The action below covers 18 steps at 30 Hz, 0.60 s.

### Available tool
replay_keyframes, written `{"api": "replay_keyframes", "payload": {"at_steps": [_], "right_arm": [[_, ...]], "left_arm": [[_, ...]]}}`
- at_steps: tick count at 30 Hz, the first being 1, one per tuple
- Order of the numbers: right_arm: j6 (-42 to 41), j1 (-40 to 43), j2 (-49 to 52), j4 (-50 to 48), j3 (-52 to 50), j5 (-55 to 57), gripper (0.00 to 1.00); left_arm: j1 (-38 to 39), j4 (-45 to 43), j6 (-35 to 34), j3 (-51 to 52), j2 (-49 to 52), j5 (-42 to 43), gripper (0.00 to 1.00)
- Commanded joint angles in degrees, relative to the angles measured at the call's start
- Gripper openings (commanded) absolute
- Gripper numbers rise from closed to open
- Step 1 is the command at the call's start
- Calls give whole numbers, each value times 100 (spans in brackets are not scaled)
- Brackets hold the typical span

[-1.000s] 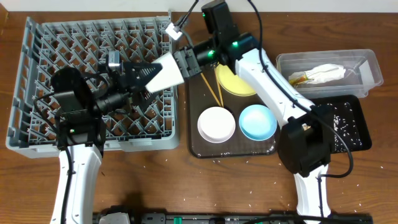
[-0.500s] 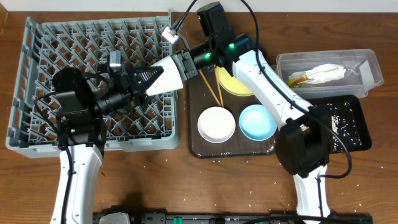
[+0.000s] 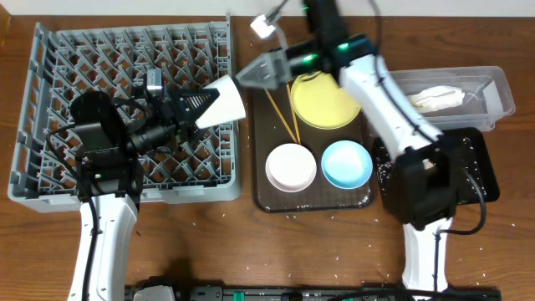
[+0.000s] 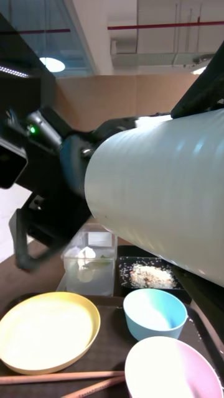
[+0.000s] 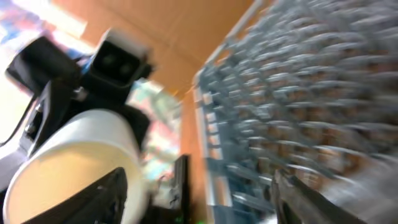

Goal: Sort waste into correct bins and load items into the dishwasher
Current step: 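Lower the cup with the left gripper into the dish rack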

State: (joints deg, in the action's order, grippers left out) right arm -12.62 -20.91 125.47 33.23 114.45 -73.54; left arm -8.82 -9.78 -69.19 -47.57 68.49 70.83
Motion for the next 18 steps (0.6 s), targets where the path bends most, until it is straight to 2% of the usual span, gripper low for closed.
{"api": "replay_keyframes", "payload": {"at_steps": [1, 7, 9, 11, 18], "right_arm": [[229, 411, -59, 238, 15, 601, 78], [1021, 610, -380, 1377, 17, 2087, 90], [1209, 599, -557, 1698, 17, 2730, 98], [1344, 588, -734, 1945, 17, 3309, 99], [1506, 586, -1279, 2337, 17, 4680, 99]], "left_arm": [[15, -13, -4, 13, -2, -225, 22], [15, 2, 70, -160, -2, -1287, 22], [17, 195, 251, -280, -2, -1725, 22], [17, 752, 612, -509, -2, -2127, 22], [17, 3899, 2422, -2033, -2, -3464, 22]]}}
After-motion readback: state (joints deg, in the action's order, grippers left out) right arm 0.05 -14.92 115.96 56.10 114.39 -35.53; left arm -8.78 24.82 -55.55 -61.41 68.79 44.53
